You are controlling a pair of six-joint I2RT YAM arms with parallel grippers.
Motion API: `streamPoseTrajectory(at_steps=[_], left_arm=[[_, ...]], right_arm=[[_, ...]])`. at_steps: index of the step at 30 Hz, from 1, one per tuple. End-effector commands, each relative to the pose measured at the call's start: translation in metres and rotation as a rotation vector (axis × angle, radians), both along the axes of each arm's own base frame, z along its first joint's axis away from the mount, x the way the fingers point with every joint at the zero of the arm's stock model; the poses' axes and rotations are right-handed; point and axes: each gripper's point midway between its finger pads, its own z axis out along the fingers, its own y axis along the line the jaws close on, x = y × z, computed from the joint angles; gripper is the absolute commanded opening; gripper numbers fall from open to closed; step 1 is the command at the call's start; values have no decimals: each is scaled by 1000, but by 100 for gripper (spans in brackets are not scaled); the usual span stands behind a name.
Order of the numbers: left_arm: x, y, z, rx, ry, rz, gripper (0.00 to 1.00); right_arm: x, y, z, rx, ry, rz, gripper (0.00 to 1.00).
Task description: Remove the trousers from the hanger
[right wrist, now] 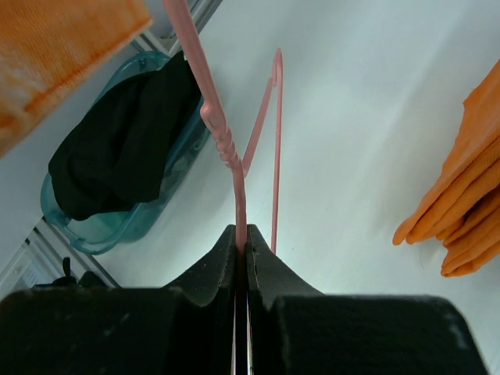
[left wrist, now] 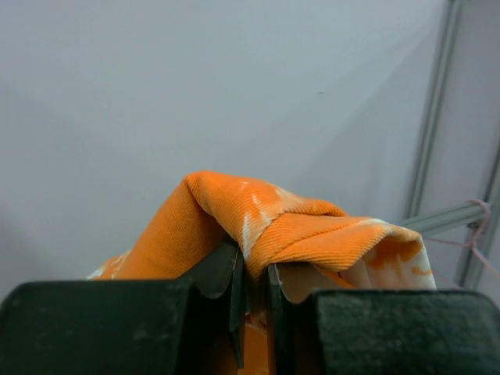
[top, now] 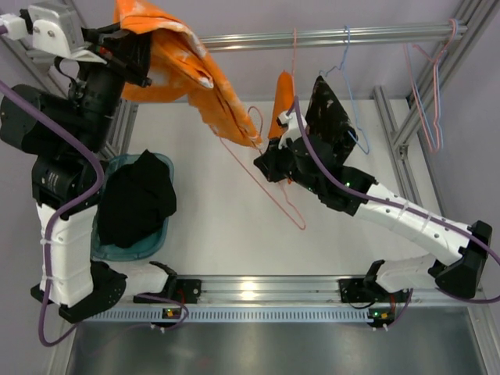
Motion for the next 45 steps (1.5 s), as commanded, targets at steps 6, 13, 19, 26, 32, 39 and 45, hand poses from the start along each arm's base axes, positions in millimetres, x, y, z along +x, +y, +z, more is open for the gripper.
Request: streamPoseTrajectory(at_steps=[6, 13, 19, 26, 32, 39, 45], left_arm=[[-70, 125, 17, -148, -177, 427, 0], [-122, 176, -45, -69, -174, 713, 0], [-163, 208, -98, -8, -116, 925, 0], [-192, 225, -176, 119, 29, 1071, 0], [-179, 234, -232, 235, 154, 1148, 0], [-94, 225, -284, 368, 272, 1084, 0], [21, 205, -367, 474, 468, 922, 0]], right_arm=[[-20, -8, 45, 37, -115, 107, 0], [-31, -14, 59, 5, -148, 166, 0], [-41, -21, 77, -13, -193, 217, 0], [-63, -30, 85, -44, -240, 321, 0], [-64, -38, 83, -81, -259, 319, 0], [-66, -43, 78, -97, -250, 321, 0], [-71, -52, 81, -113, -246, 323, 0]])
